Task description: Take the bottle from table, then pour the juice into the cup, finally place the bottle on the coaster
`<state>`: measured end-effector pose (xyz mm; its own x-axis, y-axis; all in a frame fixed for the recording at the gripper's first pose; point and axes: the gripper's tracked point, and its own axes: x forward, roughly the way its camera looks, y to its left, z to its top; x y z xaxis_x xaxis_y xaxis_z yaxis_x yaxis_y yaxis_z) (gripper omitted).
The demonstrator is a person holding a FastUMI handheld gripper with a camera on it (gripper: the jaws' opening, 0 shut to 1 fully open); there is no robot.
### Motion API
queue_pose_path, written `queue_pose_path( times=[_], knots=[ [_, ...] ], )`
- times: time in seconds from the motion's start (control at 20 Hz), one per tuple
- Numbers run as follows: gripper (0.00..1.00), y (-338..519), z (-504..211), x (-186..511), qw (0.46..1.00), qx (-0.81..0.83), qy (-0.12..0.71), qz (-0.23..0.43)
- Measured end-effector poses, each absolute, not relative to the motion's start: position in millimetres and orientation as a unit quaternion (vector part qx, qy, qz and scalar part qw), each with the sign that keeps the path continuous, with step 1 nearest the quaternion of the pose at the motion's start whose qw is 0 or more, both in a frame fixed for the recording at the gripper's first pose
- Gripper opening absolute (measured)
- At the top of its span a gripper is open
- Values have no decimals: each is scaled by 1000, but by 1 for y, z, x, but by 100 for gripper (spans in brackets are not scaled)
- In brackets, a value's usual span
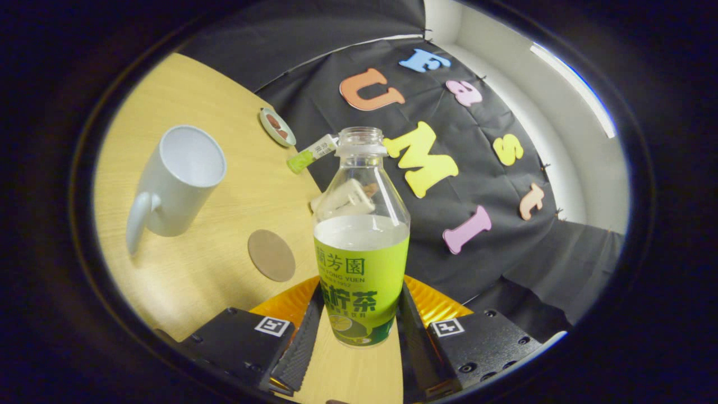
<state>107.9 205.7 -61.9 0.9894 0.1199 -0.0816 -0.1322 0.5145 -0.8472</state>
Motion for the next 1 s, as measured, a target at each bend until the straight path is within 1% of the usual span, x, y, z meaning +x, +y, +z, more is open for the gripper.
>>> queue_pose_path(
  times=[0.25,1.0],
  knots=[
    [77,216,-54,105,827,-558,-35,62],
    [77,225,-43,104,738,-668,-87,27]
  ],
)
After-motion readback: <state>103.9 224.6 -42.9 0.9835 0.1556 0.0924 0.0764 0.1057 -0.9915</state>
